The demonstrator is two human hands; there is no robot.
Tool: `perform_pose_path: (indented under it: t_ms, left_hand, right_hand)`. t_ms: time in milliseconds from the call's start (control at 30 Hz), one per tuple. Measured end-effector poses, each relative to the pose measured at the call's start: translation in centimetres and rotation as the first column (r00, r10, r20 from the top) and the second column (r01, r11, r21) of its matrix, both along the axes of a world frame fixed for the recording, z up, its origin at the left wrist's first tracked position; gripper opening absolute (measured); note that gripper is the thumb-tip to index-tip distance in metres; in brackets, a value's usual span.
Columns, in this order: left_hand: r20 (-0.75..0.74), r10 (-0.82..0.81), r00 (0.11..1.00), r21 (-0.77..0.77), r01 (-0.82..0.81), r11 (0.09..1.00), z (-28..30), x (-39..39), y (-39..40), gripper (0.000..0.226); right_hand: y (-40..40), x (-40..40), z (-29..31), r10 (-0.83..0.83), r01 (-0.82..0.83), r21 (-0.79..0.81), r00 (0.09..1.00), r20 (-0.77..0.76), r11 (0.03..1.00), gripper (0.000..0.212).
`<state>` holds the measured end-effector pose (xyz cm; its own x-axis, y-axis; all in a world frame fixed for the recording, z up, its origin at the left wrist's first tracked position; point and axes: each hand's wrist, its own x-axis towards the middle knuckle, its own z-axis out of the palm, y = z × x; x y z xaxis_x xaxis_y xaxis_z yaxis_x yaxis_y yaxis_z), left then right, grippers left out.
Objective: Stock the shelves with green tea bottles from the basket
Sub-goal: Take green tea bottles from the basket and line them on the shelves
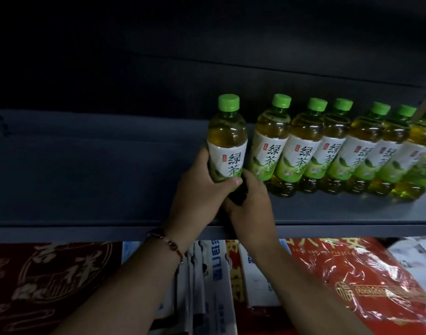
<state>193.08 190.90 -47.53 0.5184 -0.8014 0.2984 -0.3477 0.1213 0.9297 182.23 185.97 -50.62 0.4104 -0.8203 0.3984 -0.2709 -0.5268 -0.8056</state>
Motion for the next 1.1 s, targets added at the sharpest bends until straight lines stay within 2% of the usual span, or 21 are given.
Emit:
perform_pose_path:
  t_ms: [133, 233, 500, 633, 800, 867, 967, 1034, 1100]
  left_hand:
    - [0.068, 0.001, 0.998, -0.006, 0.0, 1.0, -0.3, 0.0, -1.5, 0.066]
    - [0.075, 0.033, 0.997, -0.001, -0.033, 0.999, -0.6, 0.3, -2.4, 0.068]
    - [0.164, 0.117, 0.979, 0.019, -0.122, 0.992, -1.1, 0.3, -4.6, 0.07]
    - [0.162, 0.12, 0.98, 0.043, -0.128, 0.991, -1.0, 0.3, -4.5, 0.067]
    - [0.244, 0.082, 0.966, 0.138, -0.119, 0.983, -0.4, -1.0, -2.4, 0.056]
    - [0.347, 0.081, 0.934, 0.225, -0.167, 0.96, 0.1, -1.9, -1.1, 0.047]
    - [0.509, -0.018, 0.861, 0.362, -0.195, 0.911, 1.0, -5.1, 0.8, 0.047]
    - [0.578, -0.125, 0.806, 0.384, -0.134, 0.913, 1.5, -8.6, 1.8, 0.056]
    - [0.662, -0.257, 0.704, 0.408, -0.052, 0.911, 1.6, -12.5, 1.9, 0.066]
  right_hand:
    - [0.3, 0.0, -0.4, -0.069, 0.066, -0.055, 0.996, -0.058, 0.996, 0.08]
    - [0.3, 0.0, -0.8, -0.05, 0.048, -0.032, 0.996, -0.076, 0.998, 0.084]
    - [-1.1, 0.0, 0.6, 0.024, -0.022, 0.036, 0.998, -0.058, 0.999, 0.073]
    - [-1.7, -1.0, 2.2, 0.086, -0.079, 0.05, 0.984, -0.154, 0.996, 0.062]
    - [-1.1, -3.8, 3.3, 0.087, -0.114, -0.06, 0.938, -0.335, 0.992, 0.054]
    - [-0.7, -6.0, 3.8, 0.055, -0.112, -0.11, 0.904, -0.424, 0.988, 0.055]
    - [-0.3, -10.7, 4.7, -0.04, -0.092, -0.19, 0.805, -0.592, 0.977, 0.071]
    - [0.0, -14.7, 5.1, -0.103, -0.076, -0.216, 0.698, -0.708, 0.973, 0.074]
    - [0.4, -19.3, 5.3, -0.186, -0.032, -0.248, 0.571, -0.8, 0.968, 0.074]
